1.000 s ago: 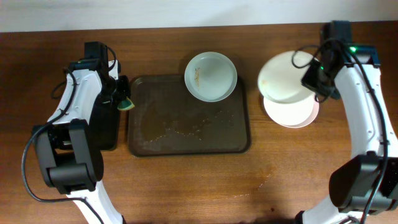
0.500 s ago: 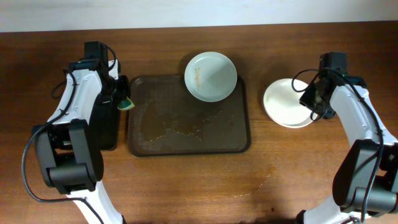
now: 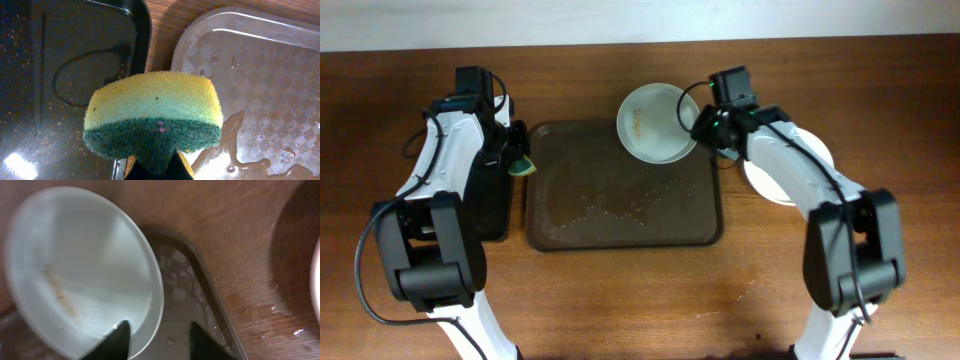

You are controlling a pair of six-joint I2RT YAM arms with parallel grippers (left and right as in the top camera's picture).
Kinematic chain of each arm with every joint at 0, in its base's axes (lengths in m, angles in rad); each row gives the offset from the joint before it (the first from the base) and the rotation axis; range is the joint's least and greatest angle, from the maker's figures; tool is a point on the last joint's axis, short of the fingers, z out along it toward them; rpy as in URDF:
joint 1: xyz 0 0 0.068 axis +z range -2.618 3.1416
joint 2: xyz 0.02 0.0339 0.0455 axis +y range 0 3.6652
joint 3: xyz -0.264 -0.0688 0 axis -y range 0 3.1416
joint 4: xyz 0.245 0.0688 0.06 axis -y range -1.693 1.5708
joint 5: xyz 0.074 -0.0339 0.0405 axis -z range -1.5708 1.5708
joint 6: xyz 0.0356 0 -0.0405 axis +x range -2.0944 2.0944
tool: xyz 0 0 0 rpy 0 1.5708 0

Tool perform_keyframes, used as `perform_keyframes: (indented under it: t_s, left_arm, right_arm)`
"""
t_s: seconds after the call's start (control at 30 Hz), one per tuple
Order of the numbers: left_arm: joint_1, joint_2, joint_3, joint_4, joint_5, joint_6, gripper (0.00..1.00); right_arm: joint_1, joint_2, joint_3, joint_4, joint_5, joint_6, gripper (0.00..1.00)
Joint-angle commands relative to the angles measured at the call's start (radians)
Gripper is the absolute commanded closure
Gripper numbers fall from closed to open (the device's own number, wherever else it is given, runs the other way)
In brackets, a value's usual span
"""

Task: Clean dirty plates on tray and stack at the side
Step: 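Grasp the pale green plate with right gripper and pull it center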

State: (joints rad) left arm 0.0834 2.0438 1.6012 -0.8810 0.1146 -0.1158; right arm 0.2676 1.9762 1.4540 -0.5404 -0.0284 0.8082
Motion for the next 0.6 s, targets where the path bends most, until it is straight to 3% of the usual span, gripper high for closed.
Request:
perform_keyframes:
  t_s: [0.0,0.17,0.3,0.47,0.53,0.57]
  left_arm:
    - [0.002,-0.030,0.013,0.006,-0.010,0.016,1.00]
    - [0.002,-0.030,0.013,0.013,-0.010,0.016,0.99]
    - [0.002,-0.030,0.013,0.013,-0.010,0.016,0.99]
    - [0.002,-0.030,0.013,0.013,-0.010,0.016,0.99]
    - [0.002,-0.030,0.013,0.013,-0.010,0.016,0.99]
    - [0.002,-0.030,0.013,0.013,-0.010,0.016,1.00]
  right_arm:
    - [0.009,0.084,0.009,0.034,0.023,0.065,0.74]
    - [0.028,0.157,0.009,0.049,-0.074,0.065,0.84]
    - [0.075,0.157,0.009,-0.066,-0.184,0.060,0.95]
    - [0.185,0.156,0.009,-0.209,-0.295,-0.001,0.96]
    - [0.191,0.156,0.023,-0.204,-0.301,-0.027,0.67]
    - [0.181,0.156,0.057,-0.206,-0.293,-0.093,0.59]
